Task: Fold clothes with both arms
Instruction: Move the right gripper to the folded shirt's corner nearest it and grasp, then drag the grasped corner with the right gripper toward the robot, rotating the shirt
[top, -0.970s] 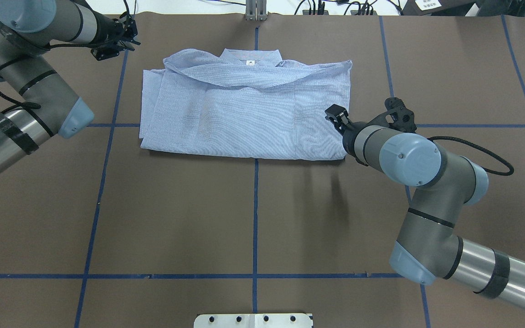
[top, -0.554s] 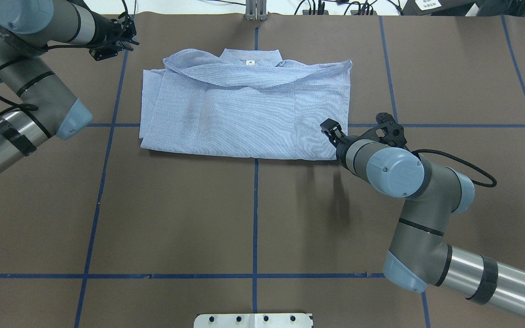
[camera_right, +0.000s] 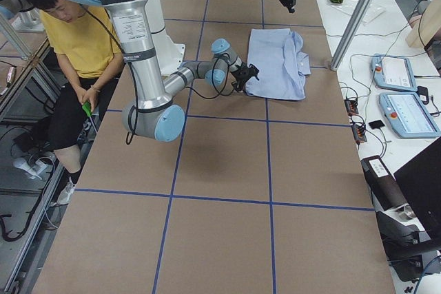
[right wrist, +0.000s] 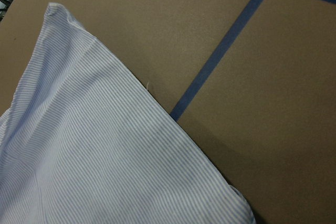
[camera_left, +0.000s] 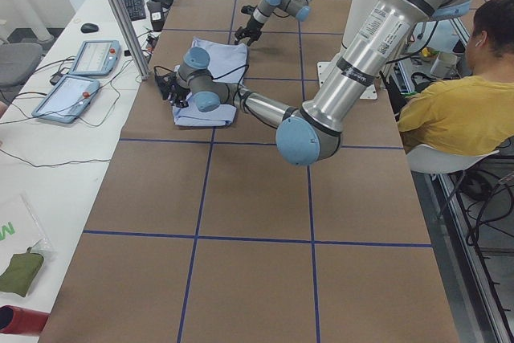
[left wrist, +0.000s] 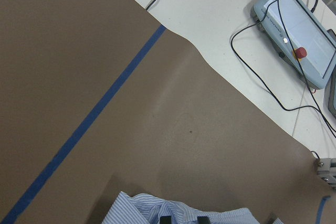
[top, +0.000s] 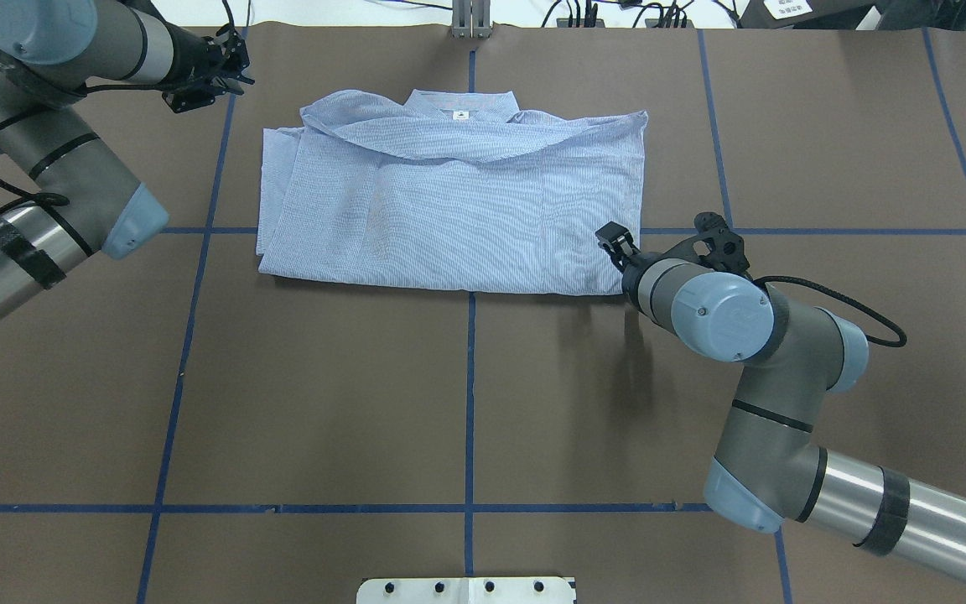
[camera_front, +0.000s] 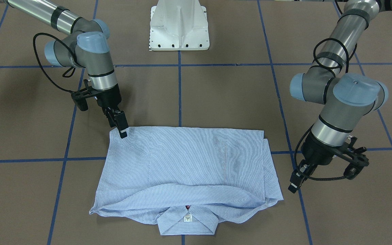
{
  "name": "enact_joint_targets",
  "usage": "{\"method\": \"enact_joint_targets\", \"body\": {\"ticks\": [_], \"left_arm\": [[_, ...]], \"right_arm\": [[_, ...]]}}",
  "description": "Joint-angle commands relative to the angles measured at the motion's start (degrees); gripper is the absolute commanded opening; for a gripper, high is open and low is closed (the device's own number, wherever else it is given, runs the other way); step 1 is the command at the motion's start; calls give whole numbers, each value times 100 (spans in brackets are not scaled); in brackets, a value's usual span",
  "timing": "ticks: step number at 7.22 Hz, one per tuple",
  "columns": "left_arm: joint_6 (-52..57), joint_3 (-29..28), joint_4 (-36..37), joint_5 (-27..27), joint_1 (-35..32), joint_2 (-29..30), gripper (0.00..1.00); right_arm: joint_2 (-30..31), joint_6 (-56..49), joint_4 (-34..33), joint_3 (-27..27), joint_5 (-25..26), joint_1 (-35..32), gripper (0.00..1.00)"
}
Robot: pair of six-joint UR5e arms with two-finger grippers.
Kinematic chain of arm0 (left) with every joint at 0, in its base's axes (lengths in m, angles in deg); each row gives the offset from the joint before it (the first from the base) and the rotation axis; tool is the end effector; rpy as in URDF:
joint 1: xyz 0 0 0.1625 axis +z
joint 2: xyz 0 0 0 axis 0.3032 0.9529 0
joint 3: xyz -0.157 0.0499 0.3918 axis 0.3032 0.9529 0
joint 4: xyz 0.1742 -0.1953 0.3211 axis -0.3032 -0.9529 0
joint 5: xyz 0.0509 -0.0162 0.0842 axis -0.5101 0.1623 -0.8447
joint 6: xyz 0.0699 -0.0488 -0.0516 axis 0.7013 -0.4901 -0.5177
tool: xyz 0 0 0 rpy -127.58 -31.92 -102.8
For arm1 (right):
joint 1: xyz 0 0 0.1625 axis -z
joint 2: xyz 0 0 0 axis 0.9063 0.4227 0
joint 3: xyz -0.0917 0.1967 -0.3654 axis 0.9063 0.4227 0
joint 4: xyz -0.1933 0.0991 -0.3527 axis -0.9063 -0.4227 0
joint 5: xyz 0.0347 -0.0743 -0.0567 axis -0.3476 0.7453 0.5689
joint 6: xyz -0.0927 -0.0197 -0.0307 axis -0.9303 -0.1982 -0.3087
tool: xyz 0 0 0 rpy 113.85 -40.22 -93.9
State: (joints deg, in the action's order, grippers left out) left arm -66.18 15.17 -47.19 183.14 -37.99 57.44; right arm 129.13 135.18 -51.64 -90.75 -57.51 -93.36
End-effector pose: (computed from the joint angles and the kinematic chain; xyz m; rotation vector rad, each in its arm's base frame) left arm 0.3360 -0.6736 0.3494 0.2103 1.1235 -0.7790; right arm -0.4888 -0.4358 0.3653 0.1213 -1.0259 1.0948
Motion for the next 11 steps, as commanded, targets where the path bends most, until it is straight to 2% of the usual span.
{"method": "enact_joint_targets", "body": {"ticks": [1, 2, 3, 7, 8, 10, 11], "left_arm": [[0, 2, 3, -3, 0, 0, 29], [0, 2, -6, -3, 0, 0, 29], [0, 2, 3, 5, 0, 0, 29], [0, 2, -6, 6, 0, 0, 29], [0, 2, -6, 14, 0, 0, 29], [-17, 45, 3, 23, 0, 8, 29], [-44, 237, 29, 49, 9, 0, 29]], "right_arm": [[39, 13, 0, 16, 1, -2, 92], [39, 13, -9, 16, 1, -11, 51], [47, 22, -9, 16, -8, -11, 1], [83, -5, 0, -115, -104, -2, 0], [117, 4, -44, -385, -296, -20, 0], [1071, 48, -114, -1840, -805, 111, 0], [1311, 92, -140, -2247, -851, 503, 0]]}}
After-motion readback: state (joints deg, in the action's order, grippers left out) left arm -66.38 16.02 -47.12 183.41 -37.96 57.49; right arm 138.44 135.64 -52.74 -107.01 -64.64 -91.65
